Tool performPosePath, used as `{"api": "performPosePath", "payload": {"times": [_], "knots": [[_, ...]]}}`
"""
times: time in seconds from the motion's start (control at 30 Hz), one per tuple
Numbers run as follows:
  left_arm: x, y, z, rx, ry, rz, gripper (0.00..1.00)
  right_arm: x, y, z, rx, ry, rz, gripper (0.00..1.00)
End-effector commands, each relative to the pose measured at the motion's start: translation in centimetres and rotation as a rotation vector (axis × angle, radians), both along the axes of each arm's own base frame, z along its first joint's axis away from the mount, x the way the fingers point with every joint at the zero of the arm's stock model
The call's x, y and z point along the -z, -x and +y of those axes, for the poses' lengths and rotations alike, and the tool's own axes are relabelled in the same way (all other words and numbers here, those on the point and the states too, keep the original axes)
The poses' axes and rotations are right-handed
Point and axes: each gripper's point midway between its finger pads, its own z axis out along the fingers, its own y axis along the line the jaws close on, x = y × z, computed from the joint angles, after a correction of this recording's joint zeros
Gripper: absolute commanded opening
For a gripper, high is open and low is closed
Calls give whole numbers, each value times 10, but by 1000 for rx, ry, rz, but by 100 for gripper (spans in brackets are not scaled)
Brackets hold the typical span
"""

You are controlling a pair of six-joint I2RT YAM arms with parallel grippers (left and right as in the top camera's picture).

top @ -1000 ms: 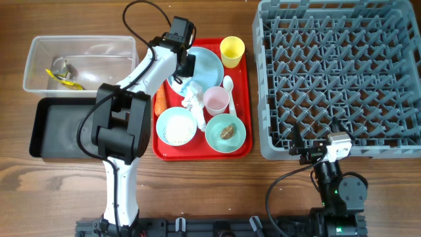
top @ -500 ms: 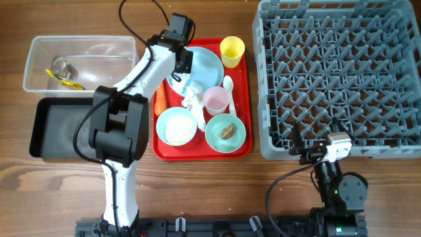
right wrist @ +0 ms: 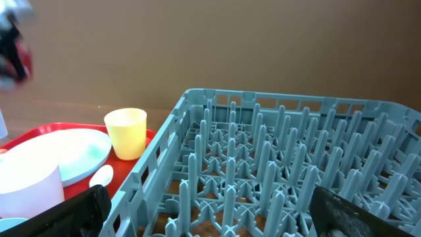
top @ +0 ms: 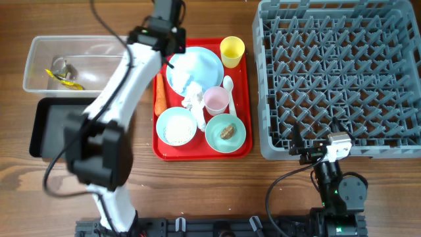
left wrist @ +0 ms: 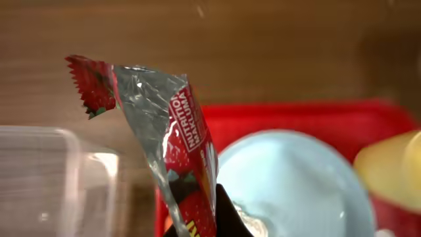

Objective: Sort waste into correct bins and load items into the dishwasher rack
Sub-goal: 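Carry the red wrapper to the clear bin and drop it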

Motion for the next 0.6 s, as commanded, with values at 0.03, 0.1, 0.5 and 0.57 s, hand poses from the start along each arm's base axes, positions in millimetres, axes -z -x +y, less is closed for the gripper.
{"api": "performPosePath", "payload": {"times": [0.03, 0.1, 0.5, 0.57], "knots": [[-56, -4, 67, -244, 99, -130, 4, -2, 1, 1, -11, 10, -12, 100], [-54, -4, 97, -336, 133, -127, 4, -2, 1, 1, -11, 10, -12, 100], [68, 7, 234, -718, 420, 130, 4, -2, 1, 2, -11, 10, -12, 100], [80, 8, 242, -737, 420, 148, 4, -2, 1, 1, -11, 10, -12, 100]]}}
